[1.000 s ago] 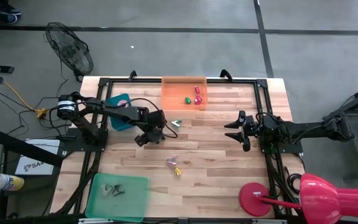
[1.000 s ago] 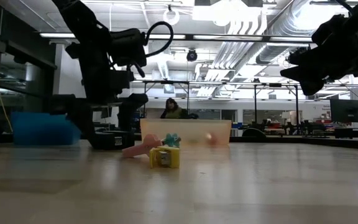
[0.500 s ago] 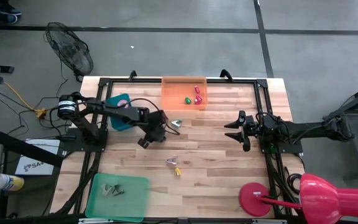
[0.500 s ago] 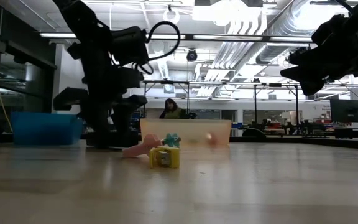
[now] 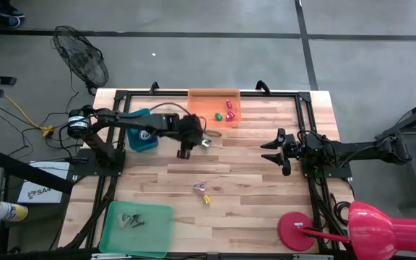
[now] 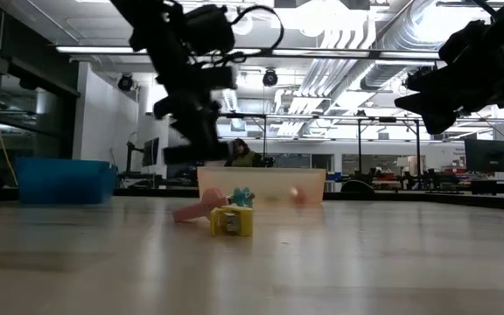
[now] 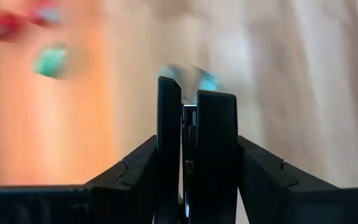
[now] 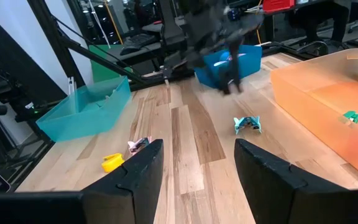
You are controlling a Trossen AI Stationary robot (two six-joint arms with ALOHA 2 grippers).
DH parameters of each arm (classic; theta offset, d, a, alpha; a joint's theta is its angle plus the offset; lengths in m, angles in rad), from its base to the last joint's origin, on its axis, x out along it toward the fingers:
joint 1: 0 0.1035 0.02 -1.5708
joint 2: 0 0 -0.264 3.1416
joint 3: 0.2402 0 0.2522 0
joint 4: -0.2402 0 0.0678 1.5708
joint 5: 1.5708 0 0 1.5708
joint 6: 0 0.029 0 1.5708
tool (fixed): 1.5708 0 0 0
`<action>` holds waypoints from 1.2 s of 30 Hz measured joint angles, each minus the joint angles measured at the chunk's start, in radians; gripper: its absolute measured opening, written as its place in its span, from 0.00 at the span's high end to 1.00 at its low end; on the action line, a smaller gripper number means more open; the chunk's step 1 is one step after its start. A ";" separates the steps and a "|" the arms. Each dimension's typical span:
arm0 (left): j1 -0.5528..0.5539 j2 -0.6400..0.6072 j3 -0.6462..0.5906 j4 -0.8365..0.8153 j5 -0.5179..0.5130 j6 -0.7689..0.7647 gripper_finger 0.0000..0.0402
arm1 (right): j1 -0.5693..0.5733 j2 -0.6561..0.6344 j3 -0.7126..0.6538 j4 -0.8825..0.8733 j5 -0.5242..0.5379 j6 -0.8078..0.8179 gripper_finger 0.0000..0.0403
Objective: Pick and place Stapler, Stapler remover, tape
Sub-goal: Put the black stapler into the orange bin
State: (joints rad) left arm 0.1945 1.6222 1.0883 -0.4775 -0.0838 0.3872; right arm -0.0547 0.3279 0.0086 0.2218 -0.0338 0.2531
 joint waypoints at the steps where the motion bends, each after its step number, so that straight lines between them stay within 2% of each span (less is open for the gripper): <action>1: 0.010 0.000 0.018 0.005 -0.013 -0.002 0.59 | 0.000 0.000 0.000 0.000 0.000 0.000 0.53; 4: 0.046 0.000 0.073 0.016 -0.064 -0.030 0.59 | 0.000 0.000 0.000 0.000 0.000 0.000 0.53; 9: 0.119 0.074 0.193 0.012 -0.167 -0.112 0.59 | 0.000 0.000 0.000 0.000 0.000 0.000 0.53; 11: 0.144 0.124 0.257 0.023 -0.172 -0.138 0.59 | 0.000 0.000 0.000 0.000 0.000 0.000 0.53; 16: 0.201 0.258 0.436 -0.078 -0.173 -0.187 0.59 | 0.000 0.000 0.000 -0.001 0.000 0.000 0.53; 20: 0.243 0.360 0.581 -0.173 -0.145 -0.293 0.59 | 0.000 0.001 0.000 0.001 0.000 0.000 0.53; 25: 0.298 0.455 0.714 -0.301 -0.133 -0.547 0.59 | 0.000 0.010 0.000 -0.001 0.000 0.000 0.53; 27: 0.320 0.475 0.735 -0.311 -0.114 -0.654 0.59 | 0.000 0.013 0.000 0.000 0.000 0.000 0.53; 32: 0.375 0.495 0.734 -0.300 0.028 -0.888 0.59 | 0.000 0.013 0.000 0.000 0.000 0.000 0.53; 36: 0.399 0.510 0.734 -0.281 0.054 -1.025 0.59 | 0.000 0.013 0.000 0.000 0.000 0.000 0.53</action>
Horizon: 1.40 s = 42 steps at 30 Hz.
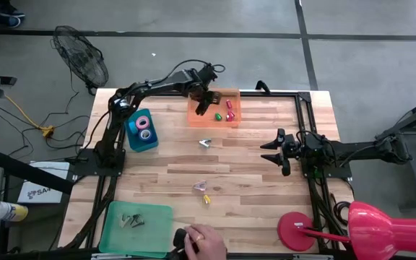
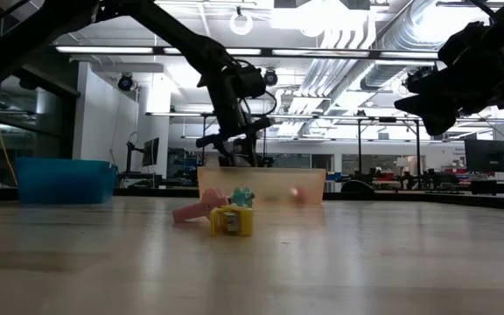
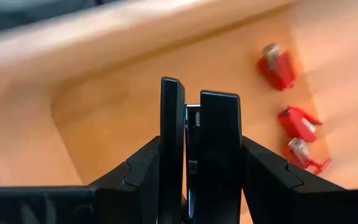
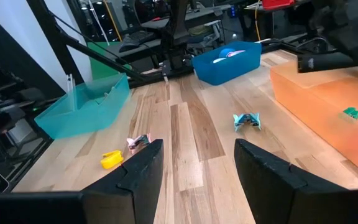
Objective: Pick and place Stapler, Stapler remover, tape
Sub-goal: Put the black stapler into the orange bin, then put the green staple remover into the green bin
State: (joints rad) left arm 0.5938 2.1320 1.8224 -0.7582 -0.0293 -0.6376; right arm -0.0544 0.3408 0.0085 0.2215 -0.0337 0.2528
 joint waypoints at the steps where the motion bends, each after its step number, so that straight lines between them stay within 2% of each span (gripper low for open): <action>1: 0.004 0.001 -0.001 -0.010 0.005 -0.030 0.59 | 0.000 0.000 0.000 0.000 0.000 0.000 0.53; 10: 0.047 -0.001 -0.074 0.031 -0.024 -0.323 0.59 | 0.000 0.000 0.000 0.000 0.000 0.000 0.53; 15: 0.054 -0.001 -0.108 0.058 -0.004 -0.400 0.57 | 0.000 0.000 0.000 0.000 0.000 0.000 0.53; 21: 0.054 -0.001 -0.117 0.049 -0.014 -0.400 0.39 | 0.000 0.000 0.000 0.000 0.000 0.000 0.53; 24: 0.054 -0.001 -0.116 0.048 -0.015 -0.400 0.34 | 0.000 0.000 0.000 0.000 0.000 0.000 0.53; 34: 0.053 -0.001 -0.114 0.026 -0.033 -0.354 0.32 | 0.000 0.000 0.000 0.000 0.000 0.000 0.53; 42: 0.032 -0.032 -0.088 0.025 -0.034 -0.192 0.31 | 0.000 0.000 0.000 0.000 0.000 0.000 0.53</action>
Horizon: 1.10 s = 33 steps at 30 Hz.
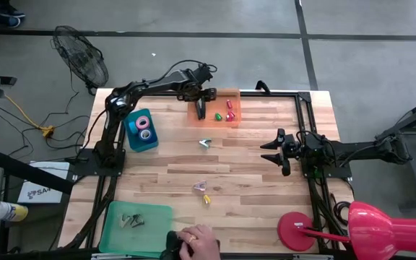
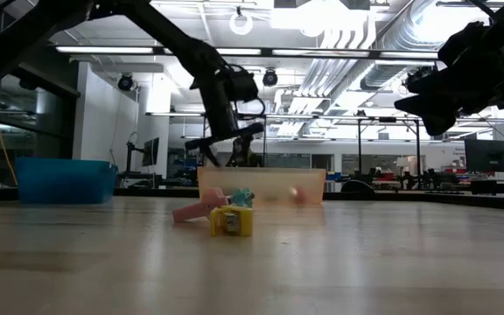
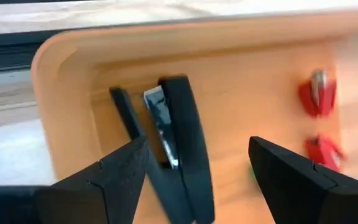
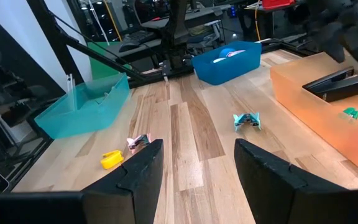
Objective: Pick and place Stapler, Stapler remover, tape
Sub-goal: Put the green staple remover into the green bin
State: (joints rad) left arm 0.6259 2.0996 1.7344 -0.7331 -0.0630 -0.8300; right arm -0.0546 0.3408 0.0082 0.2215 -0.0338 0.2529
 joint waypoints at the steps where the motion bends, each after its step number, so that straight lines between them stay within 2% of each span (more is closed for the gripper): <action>1: -0.004 -0.008 0.000 -0.010 -0.003 0.024 0.31 | 0.000 0.000 0.000 0.000 0.000 0.000 0.53; 5: -0.027 -0.050 0.000 -0.036 -0.030 0.163 0.31 | 0.000 0.000 0.000 0.000 0.000 0.000 0.53; 8: -0.055 -0.075 0.000 -0.051 -0.004 0.347 0.31 | 0.000 0.000 0.000 0.000 0.000 0.000 0.53; 14: -0.132 -0.104 0.000 -0.160 0.227 0.766 0.31 | 0.000 0.000 0.000 0.000 0.000 0.000 0.53; 19: -0.197 -0.103 -0.001 -0.246 0.328 1.004 0.31 | 0.000 0.000 0.000 0.000 0.000 0.000 0.53; 24: -0.261 -0.103 -0.025 -0.268 0.341 1.199 0.31 | 0.000 0.000 0.000 0.000 0.000 0.000 0.53; 28: -0.301 -0.103 -0.068 -0.263 0.341 1.297 0.31 | 0.000 0.000 0.000 0.000 0.000 0.000 0.53; 33: -0.336 -0.110 -0.163 -0.164 0.307 1.395 0.31 | 0.000 0.000 0.000 0.000 0.000 0.000 0.53</action>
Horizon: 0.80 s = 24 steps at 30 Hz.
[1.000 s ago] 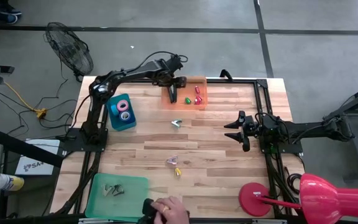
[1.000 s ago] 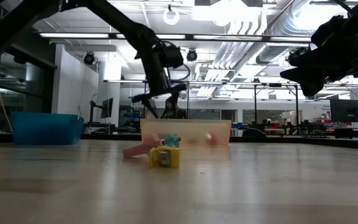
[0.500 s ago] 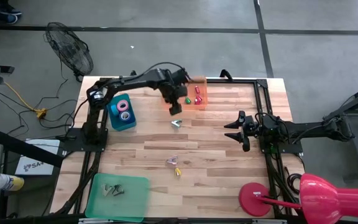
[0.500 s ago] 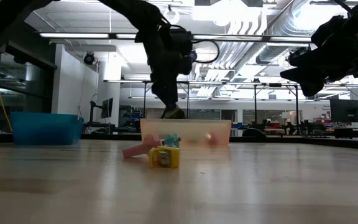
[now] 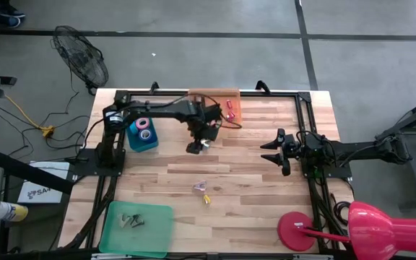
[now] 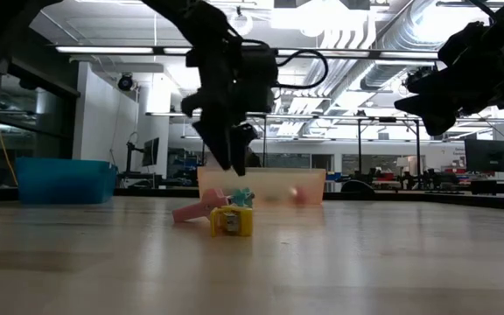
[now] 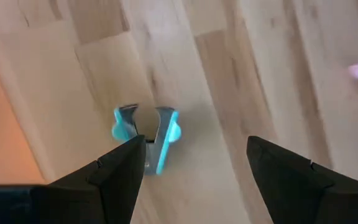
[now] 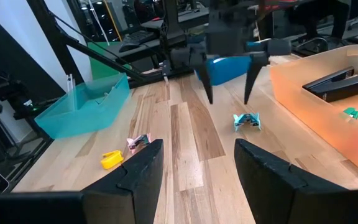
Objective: Pick and place Stapler, Stapler remover, tape
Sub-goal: Put the green staple remover into the green bin
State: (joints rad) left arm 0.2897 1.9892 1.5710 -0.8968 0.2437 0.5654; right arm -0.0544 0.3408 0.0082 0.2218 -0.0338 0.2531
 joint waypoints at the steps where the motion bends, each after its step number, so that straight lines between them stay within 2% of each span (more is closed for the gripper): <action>1: -0.005 -0.008 -0.026 0.030 -0.019 0.006 0.31 | 0.000 0.000 0.000 0.000 0.000 0.000 0.53; 4: -0.010 -0.024 -0.097 0.175 -0.106 0.007 0.31 | 0.000 0.000 0.000 0.000 0.000 0.000 0.53; 7: -0.011 -0.036 -0.156 0.252 -0.177 0.007 0.31 | 0.000 0.000 0.000 -0.001 0.000 0.000 0.53; 17: -0.017 -0.040 -0.253 0.342 -0.154 0.035 0.31 | 0.000 0.000 0.000 0.000 0.000 0.000 0.53; 24: -0.017 -0.040 -0.305 0.466 -0.134 0.037 0.31 | 0.000 0.000 0.000 0.000 0.000 0.000 0.53</action>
State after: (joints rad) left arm 0.2722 1.9492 1.2656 -0.4304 0.1095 0.6026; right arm -0.0544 0.3408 0.0082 0.2218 -0.0341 0.2527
